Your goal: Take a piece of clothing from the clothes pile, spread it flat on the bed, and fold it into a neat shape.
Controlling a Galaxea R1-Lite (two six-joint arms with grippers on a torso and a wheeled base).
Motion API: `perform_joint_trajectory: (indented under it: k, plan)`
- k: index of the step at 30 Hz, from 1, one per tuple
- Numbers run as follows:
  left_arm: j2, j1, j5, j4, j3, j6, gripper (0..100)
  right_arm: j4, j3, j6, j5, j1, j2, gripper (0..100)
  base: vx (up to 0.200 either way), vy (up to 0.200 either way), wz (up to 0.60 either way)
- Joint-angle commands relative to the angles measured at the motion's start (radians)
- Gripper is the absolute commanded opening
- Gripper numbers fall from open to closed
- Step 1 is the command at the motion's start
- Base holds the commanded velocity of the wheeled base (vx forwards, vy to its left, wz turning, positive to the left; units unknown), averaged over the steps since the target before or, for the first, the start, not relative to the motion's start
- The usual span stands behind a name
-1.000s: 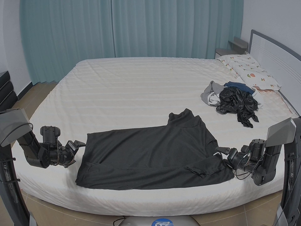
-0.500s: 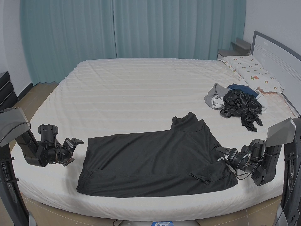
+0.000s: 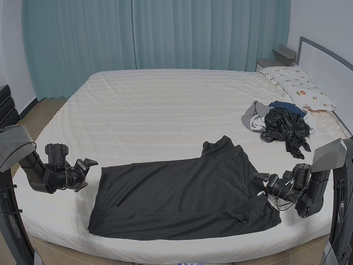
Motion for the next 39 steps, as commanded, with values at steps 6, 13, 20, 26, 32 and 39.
perform_joint_trajectory:
  k: [6, 13, 20, 26, 32, 39]
  plan:
    - [0.052, -0.045, 0.005, 0.009, -0.124, 0.003, 100, 0.0, -0.002, 0.002, 0.001, 0.001, 0.002, 100, 0.0, 0.0, 0.0]
    - [0.185, -0.094, 0.015, 0.009, -0.297, 0.029, 100, 0.0, -0.002, 0.0, 0.001, 0.002, 0.007, 100, 0.0, 0.0, 0.0]
    - [0.274, -0.106, 0.091, -0.004, -0.372, 0.174, 100, 0.0, 0.0, -0.001, -0.001, 0.005, 0.008, 100, 0.0, 0.0, 0.0]
    - [0.297, -0.106, 0.101, -0.072, -0.351, 0.179, 100, 0.0, 0.003, -0.003, -0.001, 0.007, 0.008, 100, 0.0, 0.0, 0.0]
    - [0.299, -0.108, 0.101, -0.086, -0.34, 0.185, 100, 0.0, 0.001, -0.005, -0.001, 0.008, 0.01, 100, 0.0, 0.0, 0.0]
    - [0.299, -0.108, 0.101, -0.086, -0.34, 0.185, 0, 0.0, 0.0, -0.006, -0.001, 0.008, 0.01, 100, 0.0, 0.0, 0.0]
